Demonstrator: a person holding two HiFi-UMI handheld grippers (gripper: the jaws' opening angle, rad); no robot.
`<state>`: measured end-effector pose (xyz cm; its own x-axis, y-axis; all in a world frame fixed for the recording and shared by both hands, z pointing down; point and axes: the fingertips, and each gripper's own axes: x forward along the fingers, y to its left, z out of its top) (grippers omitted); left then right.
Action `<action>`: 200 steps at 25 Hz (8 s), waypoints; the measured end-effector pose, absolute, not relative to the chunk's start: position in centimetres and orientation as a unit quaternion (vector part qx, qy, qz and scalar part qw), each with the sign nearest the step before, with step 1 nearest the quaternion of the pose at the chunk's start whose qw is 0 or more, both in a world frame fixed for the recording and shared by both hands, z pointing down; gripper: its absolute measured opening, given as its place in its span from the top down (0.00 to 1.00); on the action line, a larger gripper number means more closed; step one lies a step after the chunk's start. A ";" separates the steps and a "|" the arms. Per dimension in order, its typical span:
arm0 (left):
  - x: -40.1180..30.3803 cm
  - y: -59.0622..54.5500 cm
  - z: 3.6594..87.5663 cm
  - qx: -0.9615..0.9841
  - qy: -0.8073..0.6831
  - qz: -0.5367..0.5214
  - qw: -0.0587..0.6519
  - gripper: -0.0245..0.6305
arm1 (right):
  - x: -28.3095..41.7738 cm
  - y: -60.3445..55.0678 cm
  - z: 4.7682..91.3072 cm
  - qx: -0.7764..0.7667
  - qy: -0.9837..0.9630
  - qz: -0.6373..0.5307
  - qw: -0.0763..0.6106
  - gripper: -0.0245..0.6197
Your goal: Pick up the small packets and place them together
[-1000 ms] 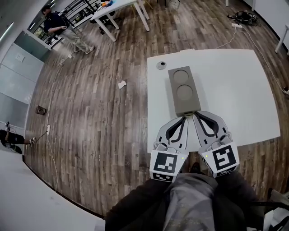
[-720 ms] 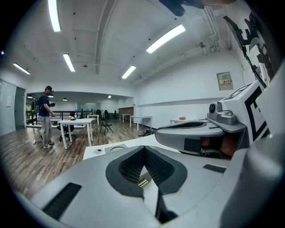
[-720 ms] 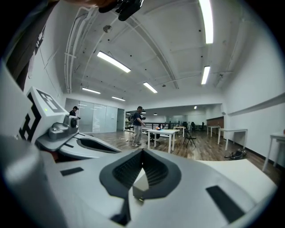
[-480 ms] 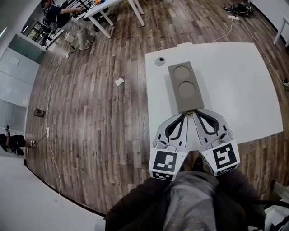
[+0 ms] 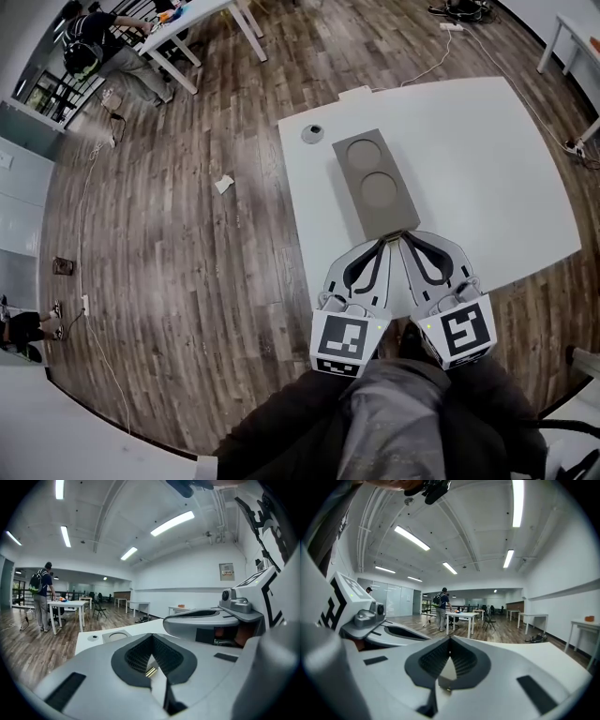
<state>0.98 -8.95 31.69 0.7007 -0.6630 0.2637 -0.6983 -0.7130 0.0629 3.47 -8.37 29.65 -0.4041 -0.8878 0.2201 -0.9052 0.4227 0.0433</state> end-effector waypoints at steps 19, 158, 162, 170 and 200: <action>-0.4 -6.2 34.3 0.932 -0.333 0.124 0.074 0.96 | 1.7 -4.8 33.4 0.568 -0.815 0.058 0.104 0.97; -1.4 5.6 40.0 0.908 -0.360 0.190 0.099 0.96 | 5.7 7.4 48.2 0.587 -0.780 0.177 0.125 0.69; -1.2 5.6 39.5 0.908 -0.363 0.187 0.094 0.96 | 5.4 7.6 48.4 0.574 -0.788 0.187 0.120 0.69; 0.5 5.9 37.9 0.914 -0.352 0.179 0.096 0.96 | 6.4 9.4 45.1 0.561 -0.800 0.187 0.104 0.69; 1.3 -5.2 31.5 0.922 -0.365 0.086 0.096 0.96 | 5.3 -2.1 36.6 0.502 -0.839 0.065 0.199 0.95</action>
